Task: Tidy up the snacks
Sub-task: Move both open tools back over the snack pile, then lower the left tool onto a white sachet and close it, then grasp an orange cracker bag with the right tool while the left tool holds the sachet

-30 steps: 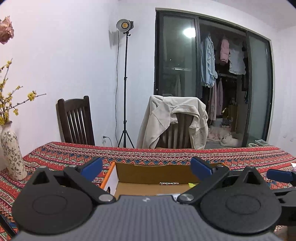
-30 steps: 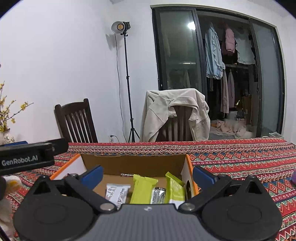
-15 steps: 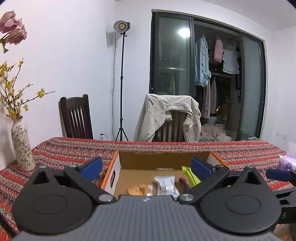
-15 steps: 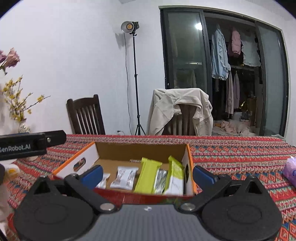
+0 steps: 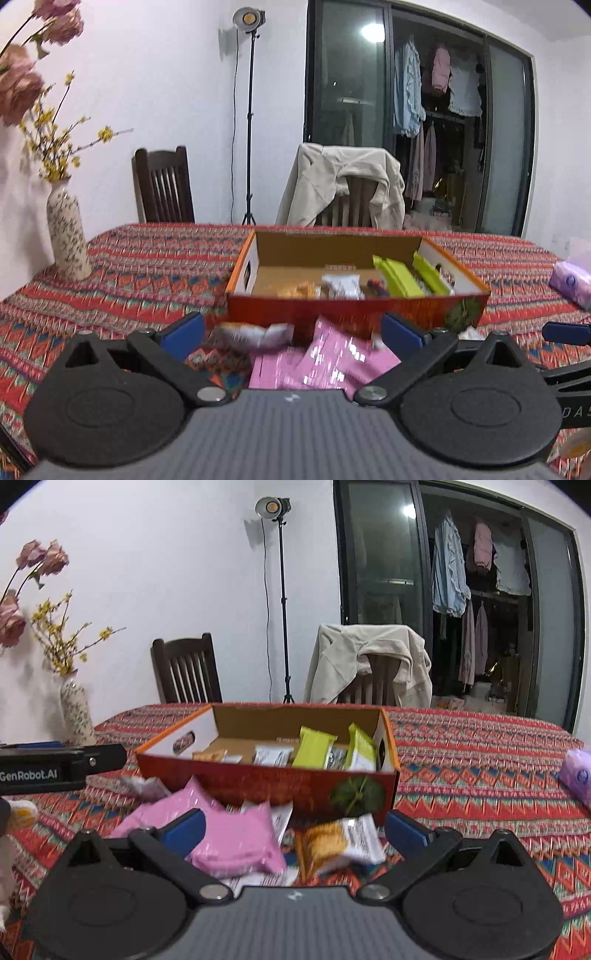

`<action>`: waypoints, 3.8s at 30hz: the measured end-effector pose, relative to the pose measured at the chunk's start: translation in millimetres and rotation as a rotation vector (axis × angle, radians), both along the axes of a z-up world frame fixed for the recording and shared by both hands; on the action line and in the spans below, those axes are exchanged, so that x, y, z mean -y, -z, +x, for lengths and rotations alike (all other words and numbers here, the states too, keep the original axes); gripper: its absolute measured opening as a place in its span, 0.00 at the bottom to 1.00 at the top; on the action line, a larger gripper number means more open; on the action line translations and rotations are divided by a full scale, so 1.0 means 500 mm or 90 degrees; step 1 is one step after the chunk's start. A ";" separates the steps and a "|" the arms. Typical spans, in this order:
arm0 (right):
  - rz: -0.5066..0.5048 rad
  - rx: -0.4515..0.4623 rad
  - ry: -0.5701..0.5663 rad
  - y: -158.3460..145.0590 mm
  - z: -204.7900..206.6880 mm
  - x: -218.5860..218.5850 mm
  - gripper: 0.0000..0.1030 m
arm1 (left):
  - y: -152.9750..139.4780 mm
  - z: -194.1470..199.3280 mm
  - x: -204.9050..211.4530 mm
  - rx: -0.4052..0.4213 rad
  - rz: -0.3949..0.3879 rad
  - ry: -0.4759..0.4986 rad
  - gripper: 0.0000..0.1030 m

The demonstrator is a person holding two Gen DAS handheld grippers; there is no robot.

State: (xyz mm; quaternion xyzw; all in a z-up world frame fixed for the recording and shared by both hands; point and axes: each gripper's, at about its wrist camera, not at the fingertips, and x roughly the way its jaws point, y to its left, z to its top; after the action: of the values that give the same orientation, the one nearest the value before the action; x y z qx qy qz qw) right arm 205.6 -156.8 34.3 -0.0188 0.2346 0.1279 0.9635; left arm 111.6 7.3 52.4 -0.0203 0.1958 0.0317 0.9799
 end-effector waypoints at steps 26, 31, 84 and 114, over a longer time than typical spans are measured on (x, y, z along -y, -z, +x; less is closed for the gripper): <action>0.003 -0.066 0.000 0.080 -0.080 0.012 1.00 | 0.166 -0.034 0.030 -0.187 0.037 0.054 1.00; 0.001 -0.069 -0.003 0.083 -0.078 0.009 1.00 | 0.165 -0.005 0.011 -0.199 0.011 0.043 1.00; -0.028 -0.080 -0.092 0.088 -0.030 -0.125 1.00 | 0.152 -0.074 -0.119 -0.099 -0.036 0.010 0.53; -0.088 -0.104 -0.137 0.117 -0.019 -0.231 0.51 | 0.136 -0.098 -0.140 -0.060 -0.076 -0.004 0.54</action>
State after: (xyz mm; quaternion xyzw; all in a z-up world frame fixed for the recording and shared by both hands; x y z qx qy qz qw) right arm 196.2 -41.5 -24.3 -0.0994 0.3170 0.2152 0.9183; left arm 62.8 77.4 -15.8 -0.0779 0.2430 0.0239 0.9666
